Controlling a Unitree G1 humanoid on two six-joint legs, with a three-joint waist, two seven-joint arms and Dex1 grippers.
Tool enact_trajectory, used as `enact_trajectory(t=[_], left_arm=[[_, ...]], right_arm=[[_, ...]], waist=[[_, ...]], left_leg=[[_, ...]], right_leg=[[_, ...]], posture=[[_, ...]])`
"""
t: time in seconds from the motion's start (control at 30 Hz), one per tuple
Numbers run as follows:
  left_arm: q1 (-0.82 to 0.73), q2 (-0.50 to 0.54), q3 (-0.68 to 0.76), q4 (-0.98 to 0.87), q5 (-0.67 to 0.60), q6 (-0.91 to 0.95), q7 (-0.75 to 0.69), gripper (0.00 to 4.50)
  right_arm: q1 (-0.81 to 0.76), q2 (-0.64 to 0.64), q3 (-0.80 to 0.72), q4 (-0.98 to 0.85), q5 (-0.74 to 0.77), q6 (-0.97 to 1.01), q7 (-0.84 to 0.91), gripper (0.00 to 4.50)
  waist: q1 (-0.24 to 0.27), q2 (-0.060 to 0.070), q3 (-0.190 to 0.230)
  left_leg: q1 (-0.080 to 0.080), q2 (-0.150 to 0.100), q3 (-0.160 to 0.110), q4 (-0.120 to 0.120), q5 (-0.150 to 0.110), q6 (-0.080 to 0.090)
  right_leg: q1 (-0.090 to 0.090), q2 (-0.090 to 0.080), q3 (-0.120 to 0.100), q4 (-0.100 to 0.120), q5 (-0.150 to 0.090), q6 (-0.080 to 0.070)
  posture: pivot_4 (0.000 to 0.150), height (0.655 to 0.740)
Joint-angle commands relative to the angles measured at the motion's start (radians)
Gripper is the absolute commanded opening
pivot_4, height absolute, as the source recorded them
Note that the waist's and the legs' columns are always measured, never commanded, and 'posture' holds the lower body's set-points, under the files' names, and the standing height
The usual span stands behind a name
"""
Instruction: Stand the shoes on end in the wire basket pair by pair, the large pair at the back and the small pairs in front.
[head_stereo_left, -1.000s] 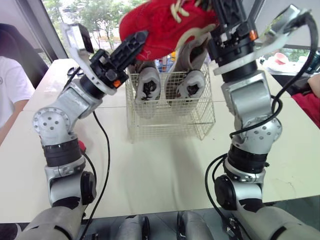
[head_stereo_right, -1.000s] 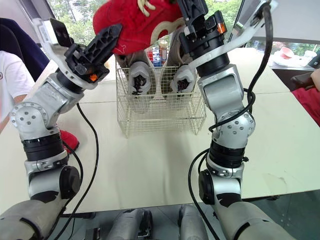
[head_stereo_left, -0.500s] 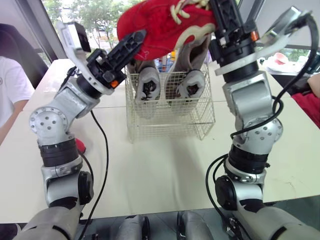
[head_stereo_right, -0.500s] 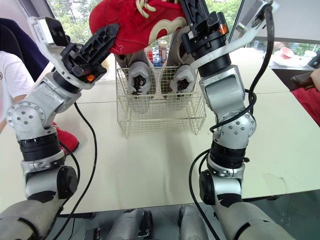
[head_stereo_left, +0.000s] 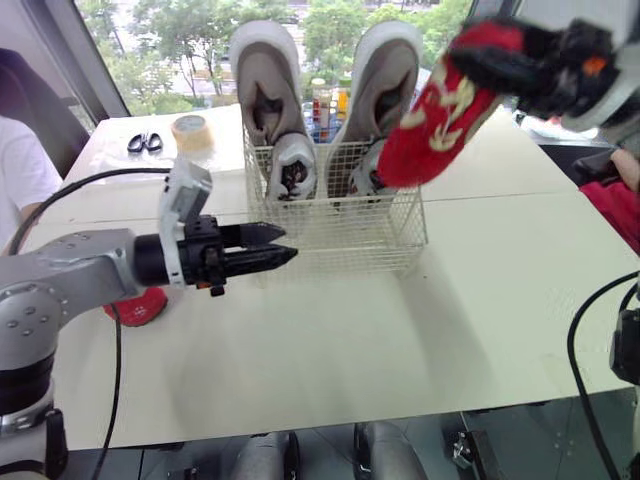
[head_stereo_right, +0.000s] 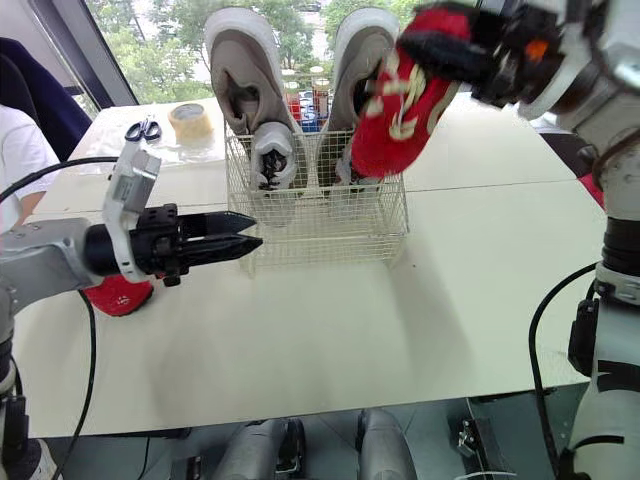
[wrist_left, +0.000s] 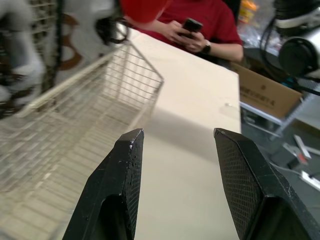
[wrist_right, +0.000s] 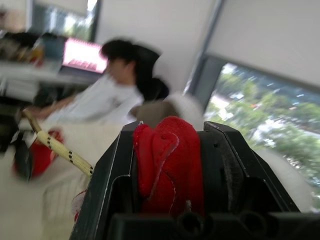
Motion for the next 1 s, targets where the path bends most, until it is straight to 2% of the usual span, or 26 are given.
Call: enact_trajectory(t=[0.03,0.2,0.3,0.47,0.7,0.8,0.9,1.0], left_arm=[[0.017,0.032,0.057,0.002,-0.037,-0.001,0.002,2.25],[0.059,0.053,0.052,0.034,0.016,-0.018,-0.023,2.25],[0.067,0.065,0.074,0.060,0.002,-0.009,-0.031,2.25],[0.059,0.091,0.072,0.093,0.009,0.002,-0.040,2.25],[0.026,0.123,0.049,0.136,0.035,0.011,-0.091,2.25],[0.018,0.131,0.052,0.151,0.039,0.015,-0.106,2.33],[0.030,0.144,0.061,0.151,0.049,0.022,-0.122,2.33],[0.063,0.179,0.086,0.160,0.070,0.027,-0.166,2.33]], right_arm=[[-0.048,-0.008,0.001,0.016,-0.066,-0.038,0.108,1.63],[0.010,0.037,0.052,-0.024,-0.154,-0.097,0.188,1.63],[0.069,0.070,0.069,-0.029,-0.237,-0.202,0.203,1.63],[0.171,0.155,0.063,-0.050,-0.321,-0.324,0.143,1.63],[0.239,0.187,0.049,-0.027,-0.318,-0.340,0.190,1.63],[0.248,0.178,0.034,-0.028,-0.309,-0.322,0.200,2.90],[0.239,0.175,0.009,-0.061,-0.285,-0.275,0.182,4.36],[0.216,0.165,-0.024,-0.119,-0.233,-0.163,0.138,4.45]], waist=[[0.006,0.000,0.000],[0.010,0.000,0.000],[0.010,0.000,0.000],[0.008,0.000,0.000],[0.009,0.000,0.000],[0.009,0.000,0.000],[0.008,0.000,0.000],[0.007,0.000,0.000]], left_leg=[[0.000,0.000,0.000,0.000,0.001,-0.002],[0.000,-0.001,0.000,0.001,0.003,-0.006],[0.000,-0.001,0.000,0.001,0.003,-0.006],[0.000,-0.001,0.000,0.001,0.004,-0.007],[0.000,-0.001,0.000,0.001,0.004,-0.008],[0.000,-0.001,-0.001,0.001,0.004,-0.008],[0.000,-0.001,-0.001,0.001,0.004,-0.008],[0.000,-0.001,-0.001,0.001,0.004,-0.008]], right_leg=[[0.000,0.000,0.000,0.001,0.000,0.000],[0.000,-0.001,0.000,0.000,0.000,0.000],[0.000,-0.001,0.000,0.000,0.000,0.000],[0.000,-0.001,0.000,0.001,0.000,0.000],[0.000,-0.001,0.000,0.001,0.000,0.000],[0.001,-0.001,-0.001,0.001,0.000,0.000],[0.001,-0.001,0.000,0.002,0.000,0.000],[0.000,-0.001,-0.001,0.002,0.000,0.000]], posture=[[0.150,0.7400],[0.150,0.7400],[0.150,0.7400],[0.150,0.7400],[0.150,0.7400],[0.150,0.7400],[0.150,0.7400],[0.150,0.7400]])
